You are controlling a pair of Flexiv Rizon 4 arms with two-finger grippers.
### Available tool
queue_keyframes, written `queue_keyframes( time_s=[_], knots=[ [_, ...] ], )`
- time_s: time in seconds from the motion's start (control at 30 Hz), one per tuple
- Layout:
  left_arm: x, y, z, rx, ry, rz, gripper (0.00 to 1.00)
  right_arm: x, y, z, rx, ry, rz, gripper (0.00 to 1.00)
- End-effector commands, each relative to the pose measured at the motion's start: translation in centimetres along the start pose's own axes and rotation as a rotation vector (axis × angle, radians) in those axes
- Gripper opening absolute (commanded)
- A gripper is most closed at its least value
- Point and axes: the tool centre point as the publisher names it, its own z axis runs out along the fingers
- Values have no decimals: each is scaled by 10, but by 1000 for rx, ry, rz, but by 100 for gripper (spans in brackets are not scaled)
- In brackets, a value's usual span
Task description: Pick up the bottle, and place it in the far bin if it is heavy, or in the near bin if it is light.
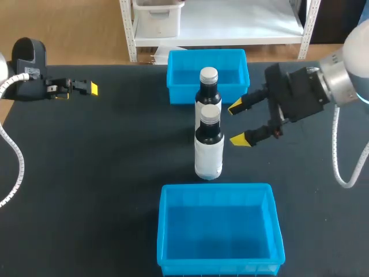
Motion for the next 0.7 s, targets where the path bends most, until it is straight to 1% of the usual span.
queue_keyframes(
  time_s=[0.03, 0.17, 0.43, 0.7],
  knots=[
    [0, 0, 0, 0, 0, 0, 100, -5, -3, 7, -17, -10, -8, 100],
    [0, 0, 0, 0, 0, 0, 100, -10, 1, 14, -29, -13, -12, 100],
    [0, 0, 0, 0, 0, 0, 100, -19, 2, 36, -45, -9, -9, 100],
    [0, 0, 0, 0, 0, 0, 100, -24, 3, 45, -51, -15, 6, 100]
  ],
)
